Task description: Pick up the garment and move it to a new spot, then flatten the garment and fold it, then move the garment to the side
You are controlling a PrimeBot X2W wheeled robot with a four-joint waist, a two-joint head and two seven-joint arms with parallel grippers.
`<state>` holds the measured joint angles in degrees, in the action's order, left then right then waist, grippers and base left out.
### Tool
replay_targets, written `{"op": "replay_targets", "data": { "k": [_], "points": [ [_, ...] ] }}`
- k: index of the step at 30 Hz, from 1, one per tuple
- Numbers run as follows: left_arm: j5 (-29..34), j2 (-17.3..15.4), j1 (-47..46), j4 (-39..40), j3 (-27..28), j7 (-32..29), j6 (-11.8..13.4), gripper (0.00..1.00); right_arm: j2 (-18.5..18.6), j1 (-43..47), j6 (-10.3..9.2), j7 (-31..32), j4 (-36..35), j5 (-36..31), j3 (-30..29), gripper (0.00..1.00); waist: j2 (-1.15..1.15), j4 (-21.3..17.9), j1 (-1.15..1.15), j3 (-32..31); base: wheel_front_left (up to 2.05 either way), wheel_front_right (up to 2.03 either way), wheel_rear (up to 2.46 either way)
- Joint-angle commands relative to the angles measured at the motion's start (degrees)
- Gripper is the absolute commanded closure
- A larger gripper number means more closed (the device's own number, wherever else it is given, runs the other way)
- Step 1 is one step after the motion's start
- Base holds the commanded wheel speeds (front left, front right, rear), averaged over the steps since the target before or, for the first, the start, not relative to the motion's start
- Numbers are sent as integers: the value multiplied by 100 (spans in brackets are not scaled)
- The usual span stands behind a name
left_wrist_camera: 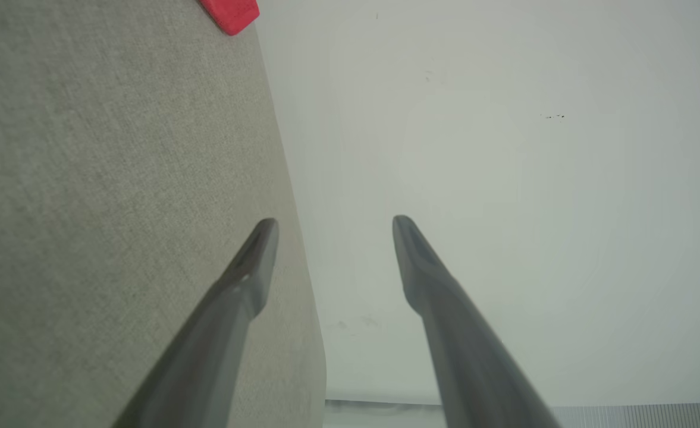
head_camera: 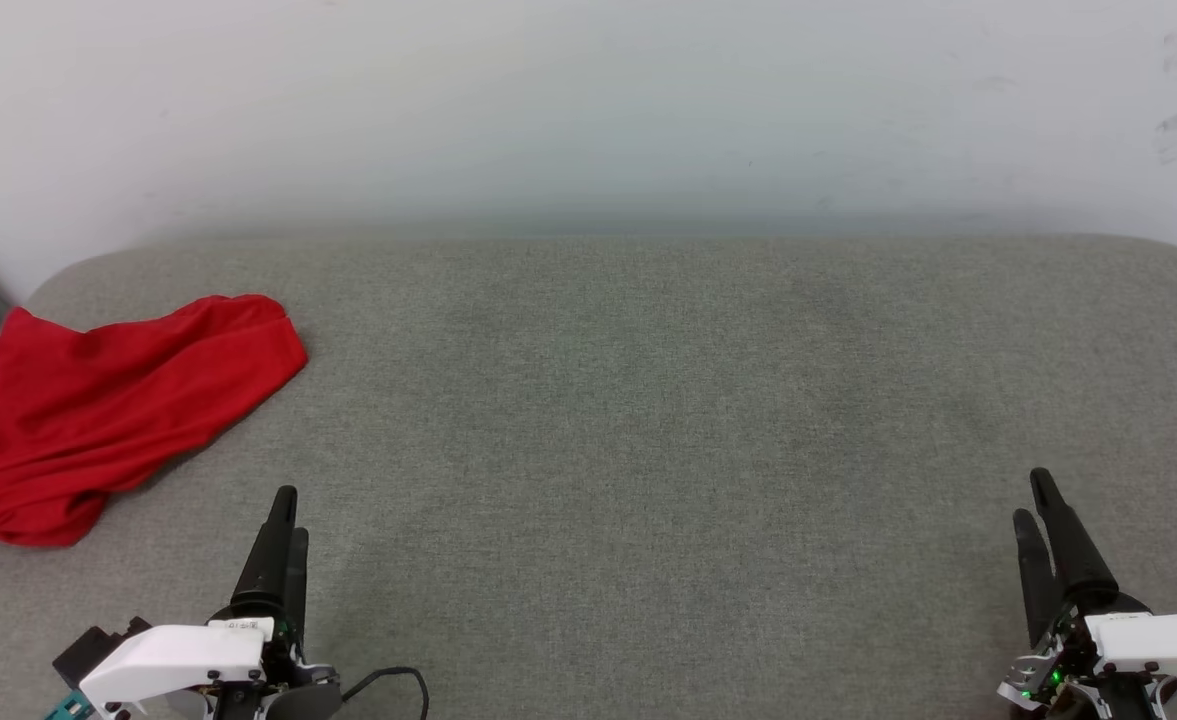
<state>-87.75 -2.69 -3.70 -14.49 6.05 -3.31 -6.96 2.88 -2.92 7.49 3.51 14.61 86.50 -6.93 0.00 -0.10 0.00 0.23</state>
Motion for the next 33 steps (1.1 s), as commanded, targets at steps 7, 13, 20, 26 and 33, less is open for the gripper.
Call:
{"op": "replay_targets", "data": {
  "k": [7,13,20,26,33],
  "points": [
    [959,-13,-92,403,-28,196,243,0,7,-13,1,-202,-399,-892,-93,0,0,-3,0,11,0,0,0],
    [1673,-14,-69,625,-147,342,453,0,6,44,1,-349,-654,-1599,-63,0,0,-7,0,18,0,0,0],
    [2624,-16,-18,763,-294,500,651,0,6,130,1,-509,-967,-2658,53,0,0,-12,0,28,0,0,0],
    [3391,-16,12,818,-429,627,808,0,6,222,1,-636,-1154,-3537,199,0,0,-9,0,35,0,0,0],
    [4061,-18,52,870,-565,768,904,0,5,333,1,-776,-1290,-4294,299,0,0,-8,0,37,0,0,0]
  ]
}}
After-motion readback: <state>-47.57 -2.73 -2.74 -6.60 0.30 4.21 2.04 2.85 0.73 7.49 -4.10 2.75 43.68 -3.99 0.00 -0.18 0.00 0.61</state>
